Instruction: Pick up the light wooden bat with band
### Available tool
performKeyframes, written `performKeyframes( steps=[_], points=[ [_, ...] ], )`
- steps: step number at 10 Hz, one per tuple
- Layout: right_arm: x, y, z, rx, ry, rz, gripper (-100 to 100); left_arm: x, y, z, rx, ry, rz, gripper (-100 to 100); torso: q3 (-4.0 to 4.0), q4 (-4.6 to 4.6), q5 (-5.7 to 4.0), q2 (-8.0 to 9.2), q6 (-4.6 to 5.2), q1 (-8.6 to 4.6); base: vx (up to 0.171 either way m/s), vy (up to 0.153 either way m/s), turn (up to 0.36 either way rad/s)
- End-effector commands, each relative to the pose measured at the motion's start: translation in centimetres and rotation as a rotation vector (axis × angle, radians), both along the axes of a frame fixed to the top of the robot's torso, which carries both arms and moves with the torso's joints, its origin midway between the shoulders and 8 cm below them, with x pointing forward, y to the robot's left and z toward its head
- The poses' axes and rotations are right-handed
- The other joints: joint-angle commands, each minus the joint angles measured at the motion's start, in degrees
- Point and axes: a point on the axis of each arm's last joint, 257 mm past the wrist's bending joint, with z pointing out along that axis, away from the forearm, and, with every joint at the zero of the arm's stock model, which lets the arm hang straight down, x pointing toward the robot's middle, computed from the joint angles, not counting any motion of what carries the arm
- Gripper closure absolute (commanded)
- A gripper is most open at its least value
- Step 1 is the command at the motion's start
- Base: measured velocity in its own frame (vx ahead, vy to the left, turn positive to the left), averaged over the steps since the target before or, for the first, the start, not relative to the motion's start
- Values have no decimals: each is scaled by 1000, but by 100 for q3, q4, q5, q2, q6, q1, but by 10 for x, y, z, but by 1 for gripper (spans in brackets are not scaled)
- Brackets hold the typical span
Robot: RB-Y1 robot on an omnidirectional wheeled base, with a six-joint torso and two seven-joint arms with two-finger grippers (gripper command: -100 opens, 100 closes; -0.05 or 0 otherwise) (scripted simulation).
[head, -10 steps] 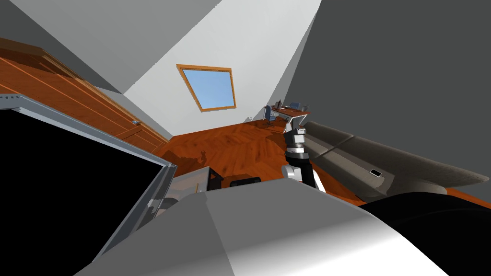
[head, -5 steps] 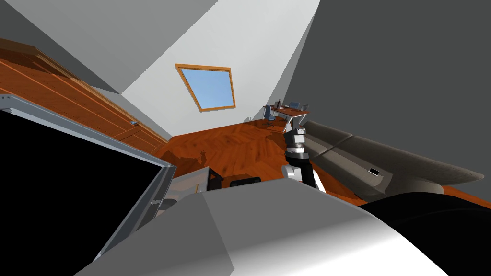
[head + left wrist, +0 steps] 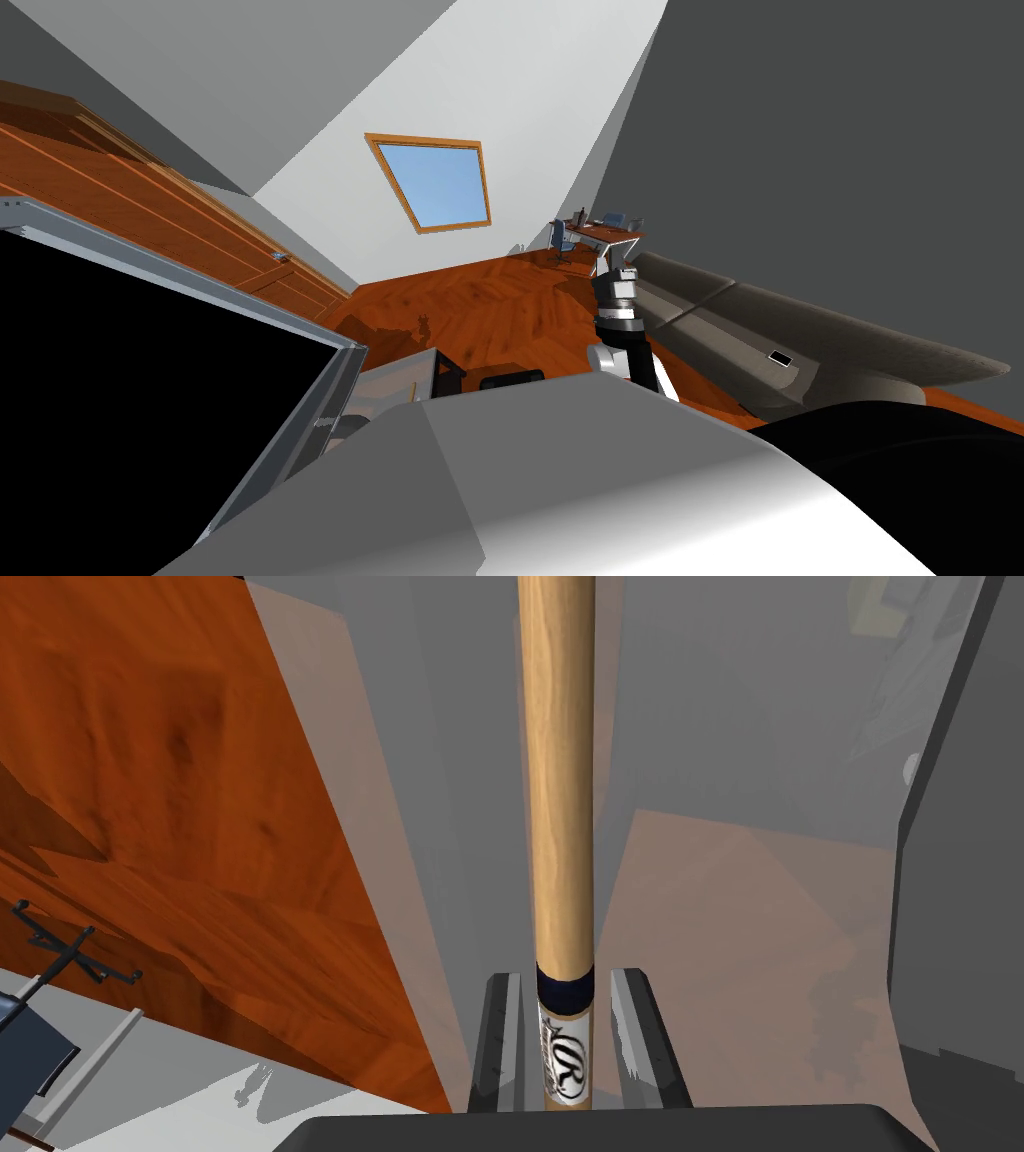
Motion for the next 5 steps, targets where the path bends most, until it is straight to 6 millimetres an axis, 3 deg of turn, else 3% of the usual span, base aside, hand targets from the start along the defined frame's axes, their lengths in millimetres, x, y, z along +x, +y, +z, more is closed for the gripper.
performKeyframes(
  steps=[1,2,4,5],
  points=[
    [0,0,0,0,0,0,0,0,0,0,0,0,0,0,0,0,0,0,0,0,0,0,0],
    [0,0,0,0,0,0,0,0,10,11,1,1,-10,100,0,0,0,0,0,0,5,7,3],
    [0,0,0,0,0,0,0,0,11,12,2,2,-13,100,0,1,-6,-1,1,1,3,3,11],
    [0,0,0,0,0,0,0,1,12,13,2,1,-12,0,0,0,-1,0,1,-1,0,0,0]
  ],
)
